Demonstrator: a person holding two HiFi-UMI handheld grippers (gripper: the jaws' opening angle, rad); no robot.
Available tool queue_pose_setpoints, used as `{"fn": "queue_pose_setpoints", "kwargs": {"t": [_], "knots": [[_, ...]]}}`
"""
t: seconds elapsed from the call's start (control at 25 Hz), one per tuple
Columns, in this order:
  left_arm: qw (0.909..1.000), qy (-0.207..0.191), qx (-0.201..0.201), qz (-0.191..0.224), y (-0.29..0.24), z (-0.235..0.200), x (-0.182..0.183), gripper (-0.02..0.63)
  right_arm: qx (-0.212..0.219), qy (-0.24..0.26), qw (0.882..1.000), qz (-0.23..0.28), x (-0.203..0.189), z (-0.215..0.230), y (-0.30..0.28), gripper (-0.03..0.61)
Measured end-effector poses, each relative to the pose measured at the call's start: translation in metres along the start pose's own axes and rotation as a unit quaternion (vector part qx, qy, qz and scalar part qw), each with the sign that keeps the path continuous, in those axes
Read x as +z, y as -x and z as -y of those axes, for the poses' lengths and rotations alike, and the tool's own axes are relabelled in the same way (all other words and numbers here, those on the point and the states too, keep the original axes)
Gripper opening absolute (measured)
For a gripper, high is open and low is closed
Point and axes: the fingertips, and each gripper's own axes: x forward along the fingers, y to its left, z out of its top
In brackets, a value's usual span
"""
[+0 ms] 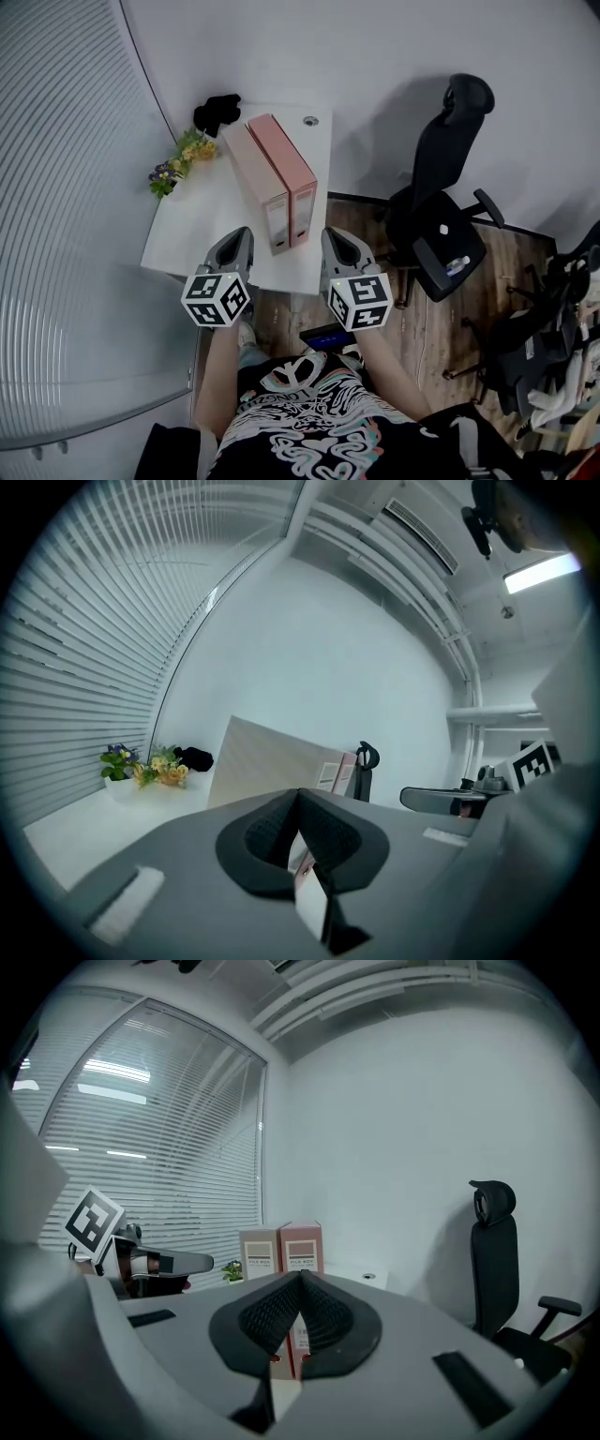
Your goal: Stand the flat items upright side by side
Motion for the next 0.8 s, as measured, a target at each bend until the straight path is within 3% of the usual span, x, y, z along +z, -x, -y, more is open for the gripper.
{"fn": "queue_pose_setpoints", "kwargs": {"t": [0.24,0.8], "knots": [[0.9998,-0.012,0.006,0.017,0.005,0.009,0.005,-0.002,-0.003,-0.02,1.0,-0.005,0.002,0.009,0.009,0.002],[0.9999,-0.005,0.015,0.005,0.002,-0.005,0.001,-0.002,-0.008,-0.027,1.0,-0.012,-0.003,0.011,0.0,0.0]]}}
